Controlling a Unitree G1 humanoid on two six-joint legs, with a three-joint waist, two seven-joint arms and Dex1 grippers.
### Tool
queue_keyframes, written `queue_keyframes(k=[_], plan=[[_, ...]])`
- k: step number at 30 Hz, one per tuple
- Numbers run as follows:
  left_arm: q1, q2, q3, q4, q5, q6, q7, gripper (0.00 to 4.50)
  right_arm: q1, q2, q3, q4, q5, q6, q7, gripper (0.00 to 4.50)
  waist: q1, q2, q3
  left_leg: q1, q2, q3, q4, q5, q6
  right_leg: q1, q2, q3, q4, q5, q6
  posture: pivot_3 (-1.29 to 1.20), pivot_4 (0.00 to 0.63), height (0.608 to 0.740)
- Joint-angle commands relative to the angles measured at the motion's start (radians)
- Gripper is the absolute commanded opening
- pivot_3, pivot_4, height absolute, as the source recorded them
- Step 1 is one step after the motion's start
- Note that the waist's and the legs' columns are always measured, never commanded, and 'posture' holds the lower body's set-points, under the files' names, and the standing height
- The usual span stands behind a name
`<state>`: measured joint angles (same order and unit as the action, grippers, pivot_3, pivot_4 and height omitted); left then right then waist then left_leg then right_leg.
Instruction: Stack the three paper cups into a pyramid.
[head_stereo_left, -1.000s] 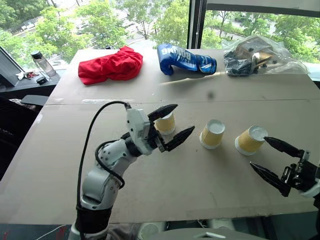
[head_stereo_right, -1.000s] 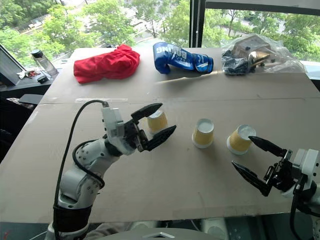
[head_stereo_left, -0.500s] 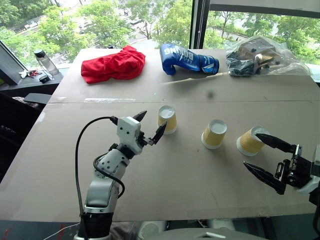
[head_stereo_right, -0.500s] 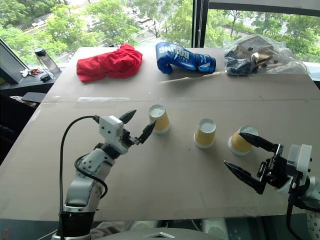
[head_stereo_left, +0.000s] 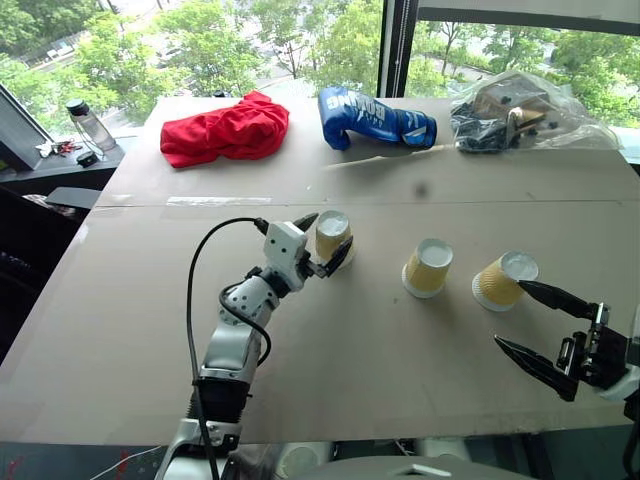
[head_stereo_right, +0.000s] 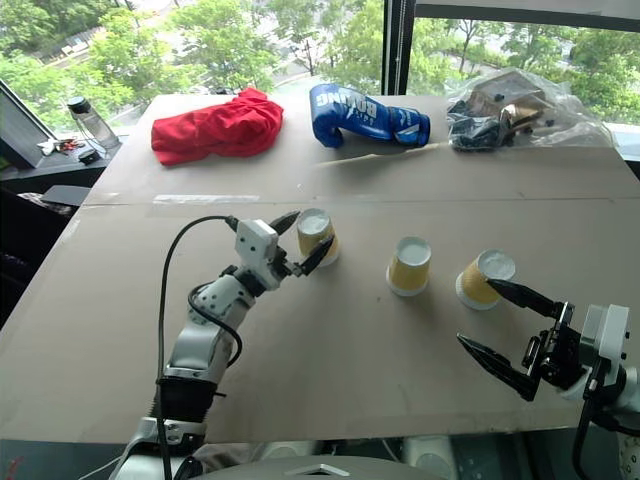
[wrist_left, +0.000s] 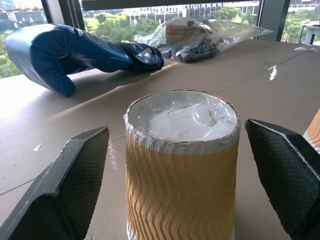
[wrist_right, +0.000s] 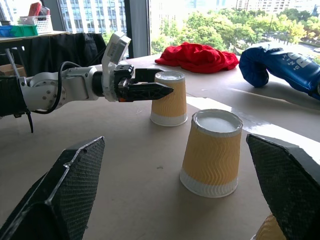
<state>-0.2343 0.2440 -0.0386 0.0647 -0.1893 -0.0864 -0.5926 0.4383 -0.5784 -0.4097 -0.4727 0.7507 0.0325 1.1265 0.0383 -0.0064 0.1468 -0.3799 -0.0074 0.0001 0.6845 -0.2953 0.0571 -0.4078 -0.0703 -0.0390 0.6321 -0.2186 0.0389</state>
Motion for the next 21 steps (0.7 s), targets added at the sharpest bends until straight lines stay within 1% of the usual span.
queue_keyframes(k=[1, 7, 17, 19, 21], plan=[[-0.021, -0.014, -0.002, 0.002, -0.010, -0.036, -0.004, 4.45, 0.013, 0.014, -0.030, -0.037, 0.008, -0.020, -0.021, 4.50, 0.001, 0.000, 0.000, 0.000, 0.000, 0.000, 0.000, 0.000, 0.000, 0.000, 0.000, 0.000, 0.000, 0.000, 0.000, 0.00, 0.150, 0.737], [-0.024, -0.026, -0.001, 0.004, -0.014, -0.062, -0.009, 4.45, 0.021, 0.011, -0.024, -0.071, 0.014, -0.005, -0.048, 4.50, 0.001, 0.000, 0.000, 0.000, 0.000, 0.000, 0.000, 0.000, 0.000, 0.000, -0.002, 0.000, 0.000, 0.000, 0.000, 0.00, 0.150, 0.737], [-0.027, -0.022, -0.006, -0.008, -0.036, -0.056, -0.056, 4.45, -0.001, -0.010, -0.018, -0.107, 0.024, 0.033, -0.091, 4.50, 0.001, 0.000, 0.000, 0.000, 0.000, 0.000, 0.000, 0.000, 0.000, 0.000, -0.001, 0.000, 0.000, 0.000, 0.000, 0.00, 0.150, 0.737], [-0.027, -0.010, -0.002, 0.002, -0.022, -0.066, -0.054, 3.94, -0.001, -0.012, -0.020, -0.107, 0.025, 0.037, -0.093, 4.50, 0.001, 0.000, 0.000, 0.000, 0.000, 0.000, 0.000, 0.000, 0.000, 0.000, -0.001, 0.000, 0.000, 0.000, 0.000, 0.00, 0.150, 0.737], [-0.031, -0.005, 0.000, 0.012, -0.008, -0.075, -0.048, 3.17, -0.002, -0.013, -0.022, -0.104, 0.025, 0.038, -0.091, 4.50, 0.001, 0.000, 0.000, 0.000, 0.000, 0.000, 0.000, 0.000, 0.000, 0.000, -0.001, 0.000, 0.000, 0.000, 0.000, 0.00, 0.150, 0.737]])
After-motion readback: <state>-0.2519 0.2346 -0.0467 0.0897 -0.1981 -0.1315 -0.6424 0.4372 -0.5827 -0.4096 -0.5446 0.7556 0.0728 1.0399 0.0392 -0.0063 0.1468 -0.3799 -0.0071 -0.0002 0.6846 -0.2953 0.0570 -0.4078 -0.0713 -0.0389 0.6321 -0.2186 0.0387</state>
